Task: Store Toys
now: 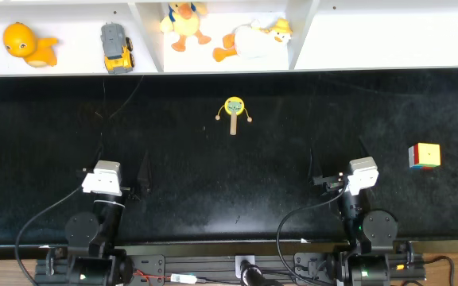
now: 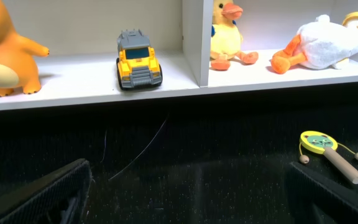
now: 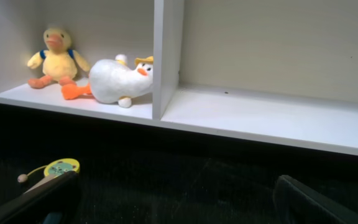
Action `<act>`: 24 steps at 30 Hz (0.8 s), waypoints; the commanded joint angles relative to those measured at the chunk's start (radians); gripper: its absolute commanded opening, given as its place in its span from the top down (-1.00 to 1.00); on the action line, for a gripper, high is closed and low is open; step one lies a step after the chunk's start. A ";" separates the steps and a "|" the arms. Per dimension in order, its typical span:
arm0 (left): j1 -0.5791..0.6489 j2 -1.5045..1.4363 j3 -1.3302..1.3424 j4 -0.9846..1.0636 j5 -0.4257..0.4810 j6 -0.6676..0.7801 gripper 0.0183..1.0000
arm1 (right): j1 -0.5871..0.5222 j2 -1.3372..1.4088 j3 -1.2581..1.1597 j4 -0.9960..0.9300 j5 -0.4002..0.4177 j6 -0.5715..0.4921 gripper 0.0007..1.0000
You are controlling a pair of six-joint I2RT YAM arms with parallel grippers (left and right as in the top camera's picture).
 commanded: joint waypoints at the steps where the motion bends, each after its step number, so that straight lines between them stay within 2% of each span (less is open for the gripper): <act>1: 0.004 -0.013 -0.004 -0.002 -0.006 0.015 -1.00 | -0.007 -0.006 -0.010 0.001 0.058 -0.007 -0.99; 3: 0.004 -0.013 -0.004 -0.002 -0.006 0.015 -1.00 | -0.006 0.011 0.010 -0.034 0.084 0.016 -0.99; 8: 0.004 -0.013 -0.004 -0.002 -0.006 0.015 -1.00 | 0.012 0.221 0.185 -0.210 0.089 0.156 -0.99; 12: 0.004 -0.013 -0.004 -0.002 -0.006 0.015 -0.99 | 0.085 0.450 0.425 -0.445 0.099 0.193 -0.99; 14: 0.004 -0.013 -0.004 -0.002 -0.006 0.015 -1.00 | 0.138 0.560 0.532 -0.552 0.139 0.227 -0.99; 19: 0.004 -0.013 -0.004 -0.002 -0.006 0.015 -0.99 | 0.325 0.812 0.728 -0.751 0.359 0.475 -0.99; 21: 0.004 -0.013 -0.004 -0.002 -0.006 0.015 -0.99 | 0.397 0.899 0.775 -0.774 0.395 0.570 -0.99; 24: 0.004 -0.013 -0.004 -0.002 -0.006 0.015 -0.99 | 0.492 1.040 0.832 -0.771 0.396 0.696 -0.99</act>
